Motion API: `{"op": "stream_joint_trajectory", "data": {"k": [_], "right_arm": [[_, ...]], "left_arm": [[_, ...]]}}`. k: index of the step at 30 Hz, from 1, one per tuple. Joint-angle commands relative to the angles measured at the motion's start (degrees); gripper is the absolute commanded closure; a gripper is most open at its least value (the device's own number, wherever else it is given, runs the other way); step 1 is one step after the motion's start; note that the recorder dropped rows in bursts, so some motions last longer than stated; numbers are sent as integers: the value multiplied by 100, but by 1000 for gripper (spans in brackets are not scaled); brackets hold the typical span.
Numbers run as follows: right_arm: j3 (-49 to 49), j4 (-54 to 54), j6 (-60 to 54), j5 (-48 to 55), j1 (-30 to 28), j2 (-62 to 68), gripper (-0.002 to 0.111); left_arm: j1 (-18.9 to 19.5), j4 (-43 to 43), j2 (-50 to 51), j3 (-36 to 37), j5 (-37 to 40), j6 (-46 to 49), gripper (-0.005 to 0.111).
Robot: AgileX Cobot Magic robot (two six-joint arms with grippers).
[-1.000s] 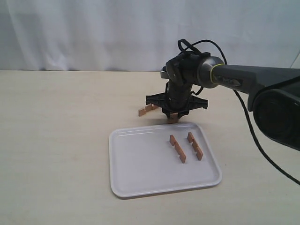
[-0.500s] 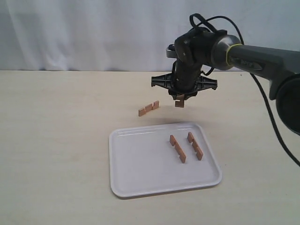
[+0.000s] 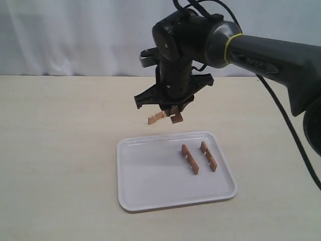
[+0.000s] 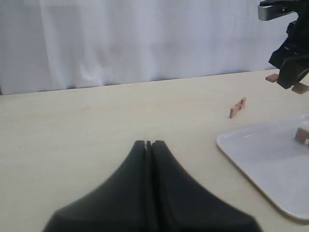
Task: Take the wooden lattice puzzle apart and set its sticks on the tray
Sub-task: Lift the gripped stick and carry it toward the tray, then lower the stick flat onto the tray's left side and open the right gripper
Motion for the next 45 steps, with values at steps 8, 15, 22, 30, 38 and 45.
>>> {"op": "stream_joint_trajectory", "data": {"k": [8,15,22,30,38,45], "right_arm": [[1101,23,-498,-30,763,-324,104],[1932,37,-498,-680,635,-324,104],[2283,178,-498,-1299,607,-324,104],[2431,35,-498,-1515,607,-310,104],[2431,21,-481,-1538,607,-288,81],[2431,21,-481,-1551,607,-288,53]], "left_arm": [[-6,-4,2,13,-65,-18,107],[-6,-4,2,13,-65,-18,107],[-6,-4,2,13,-65,-18,107],[-6,-4,2,13,-65,-18,107],[-6,-4,2,13,-65,-18,107],[-6,-4,2,13,-65,-18,107]]}}
